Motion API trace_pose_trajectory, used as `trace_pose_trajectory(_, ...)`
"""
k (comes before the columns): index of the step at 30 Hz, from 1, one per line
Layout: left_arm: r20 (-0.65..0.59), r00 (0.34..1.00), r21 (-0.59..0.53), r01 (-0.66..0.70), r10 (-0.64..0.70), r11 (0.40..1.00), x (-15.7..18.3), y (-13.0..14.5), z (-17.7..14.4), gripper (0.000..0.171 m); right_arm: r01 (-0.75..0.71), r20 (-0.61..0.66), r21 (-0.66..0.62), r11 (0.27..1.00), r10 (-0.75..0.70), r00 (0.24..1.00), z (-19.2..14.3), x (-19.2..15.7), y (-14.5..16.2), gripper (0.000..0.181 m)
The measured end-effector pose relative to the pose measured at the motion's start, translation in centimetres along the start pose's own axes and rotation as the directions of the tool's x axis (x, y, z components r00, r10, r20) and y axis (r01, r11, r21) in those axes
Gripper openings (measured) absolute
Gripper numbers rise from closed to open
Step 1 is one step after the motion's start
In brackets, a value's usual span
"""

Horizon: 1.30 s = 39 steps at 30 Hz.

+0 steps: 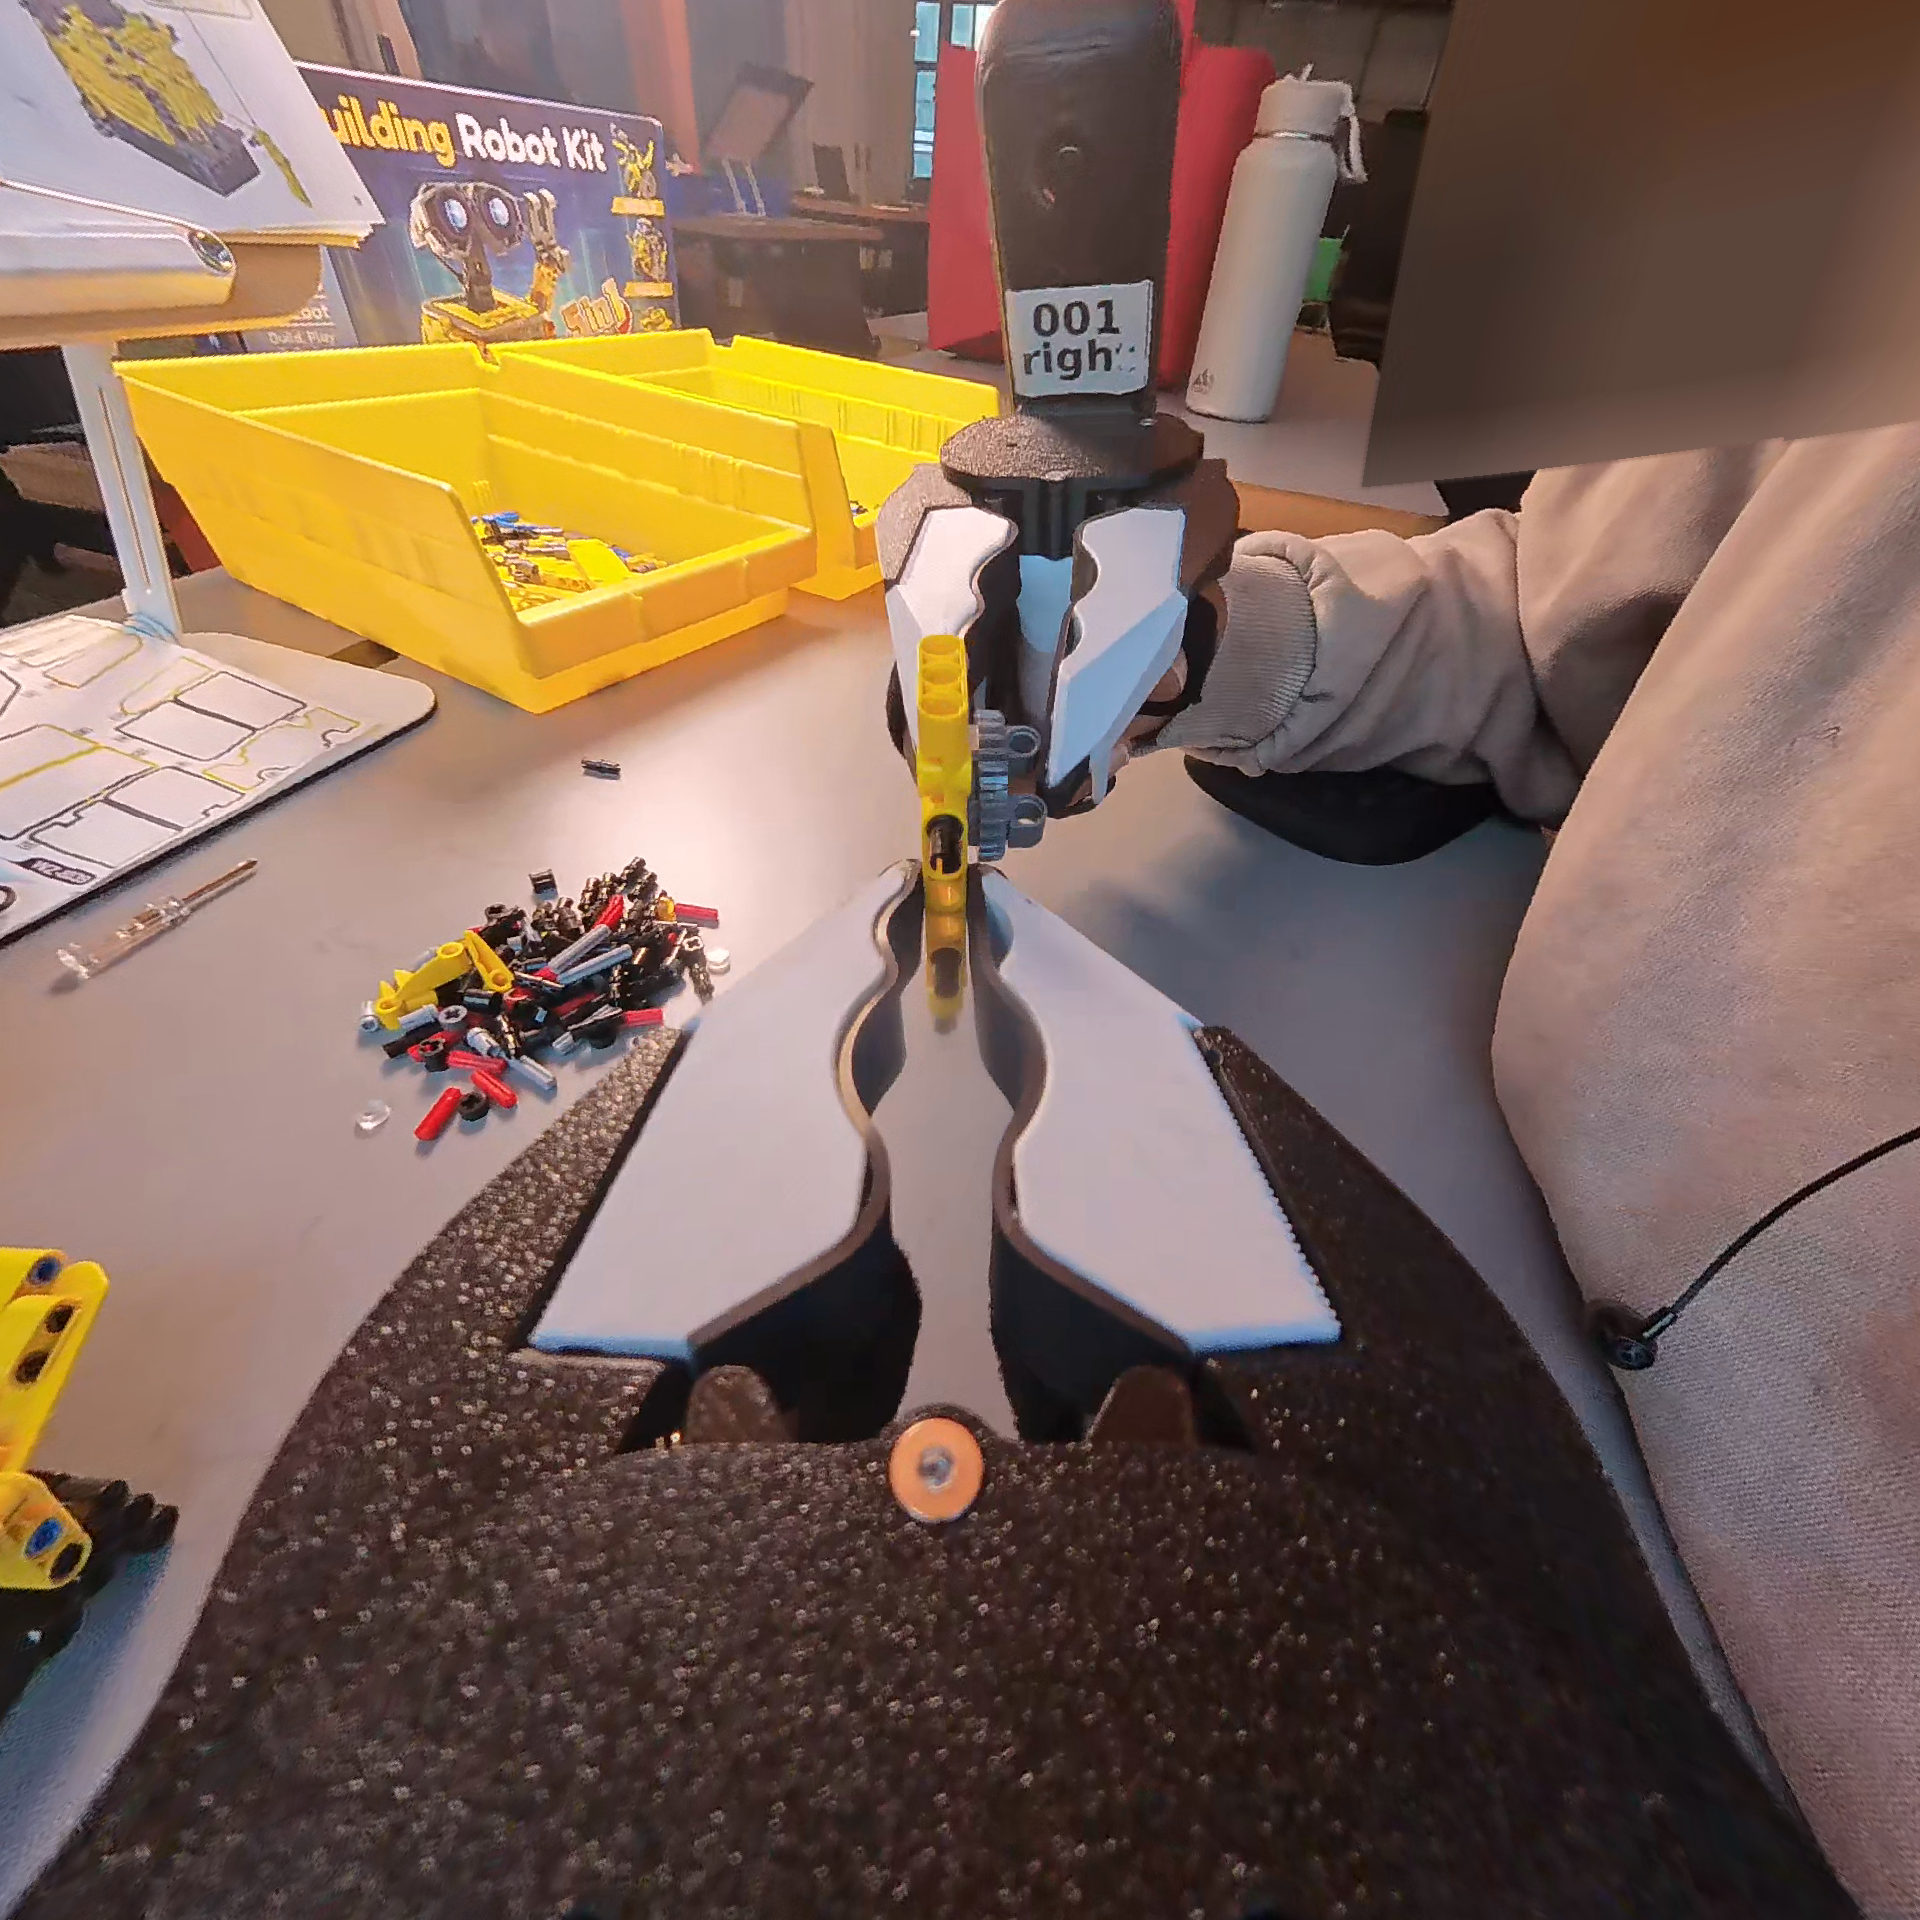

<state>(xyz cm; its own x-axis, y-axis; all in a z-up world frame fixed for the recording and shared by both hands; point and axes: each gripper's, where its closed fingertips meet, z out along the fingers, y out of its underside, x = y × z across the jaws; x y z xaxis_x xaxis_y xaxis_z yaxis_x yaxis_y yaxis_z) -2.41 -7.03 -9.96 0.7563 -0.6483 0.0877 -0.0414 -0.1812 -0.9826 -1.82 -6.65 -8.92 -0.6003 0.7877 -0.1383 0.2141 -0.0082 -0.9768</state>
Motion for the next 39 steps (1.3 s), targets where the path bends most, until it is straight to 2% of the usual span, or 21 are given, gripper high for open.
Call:
trace_pose_trajectory(9,-0.022,1.000,-0.007,-0.014,0.014,1.000,0.7,0.2,0.3,0.006,0.053,-0.006,0.044,0.998,-0.053,0.999,0.6,-0.9,-0.4,0.014)
trace_pose_trajectory(12,-0.042,0.996,0.050,0.085,-0.082,0.995,0.5,-1.0,0.0,0.006,-0.029,0.008,0.142,0.989,0.028,1.000,0.3,-0.6,-1.8,0.012)
trace_pose_trajectory(20,-0.088,0.981,0.120,0.185,-0.176,0.975,0.1,-2.4,-0.6,0.005,-0.122,0.047,0.193,0.974,0.115,0.992,-0.4,0.2,-2.0,0.012)
trace_pose_trajectory(29,-0.060,0.986,0.123,0.162,-0.156,0.979,-0.3,-2.9,-0.9,0.005,-0.147,0.046,0.196,0.970,0.141,0.989,-0.7,0.7,-1.9,0.012)
trace_pose_trajectory(30,-0.030,0.986,0.135,0.167,-0.164,0.977,-0.9,-3.0,-1.4,0.007,-0.148,0.031,0.198,0.969,0.145,0.989,-1.0,1.1,-2.1,0.011)
trace_pose_trajectory(31,0.017,0.974,0.261,0.213,-0.226,0.941,-3.1,-4.5,-4.4,0.006,-0.170,-0.006,0.316,0.933,0.181,0.983,-3.9,2.7,-3.4,0.000)
trace_pose_trajectory(32,0.059,0.956,0.372,0.246,-0.287,0.895,-5.1,-5.3,-7.6,0.001,-0.219,-0.052,0.414,0.883,0.263,0.963,-7.5,5.2,-4.1,0.000)
trace_pose_trajectory(33,0.086,0.964,0.297,0.216,-0.252,0.930,-4.4,-3.9,-6.0,0.006,-0.179,-0.119,0.365,0.914,0.236,0.964,-7.4,5.7,-3.4,0.000)
trace_pose_trajectory(34,0.035,0.984,0.170,0.164,-0.173,0.972,-1.9,-2.5,-2.6,0.007,-0.152,-0.095,0.271,0.950,0.184,0.978,-4.1,4.1,-1.8,0.000)
trace_pose_trajectory(35,0.003,0.993,0.134,0.115,-0.116,0.984,-0.8,-2.6,-0.9,0.007,-0.124,-0.029,0.197,0.972,0.133,0.991,-1.6,2.2,-1.1,0.000)
trace_pose_trajectory(36,0.011,0.994,0.184,0.105,-0.108,0.977,-1.5,-4.0,-1.5,0.007,-0.089,-0.006,0.170,0.981,0.092,0.996,-1.2,1.7,-1.5,0.000)
trace_pose_trajectory(37,0.014,0.990,0.227,0.134,-0.141,0.965,-2.7,-4.9,-2.6,0.007,-0.099,-0.015,0.208,0.973,0.104,0.994,-2.5,2.5,-2.7,0.000)
trace_pose_trajectory(39,0.057,0.993,0.222,0.090,-0.105,0.971,-3.3,-4.0,-3.0,0.006,-0.104,-0.048,0.267,0.958,0.121,0.991,-4.5,3.6,-3.8,0.001)
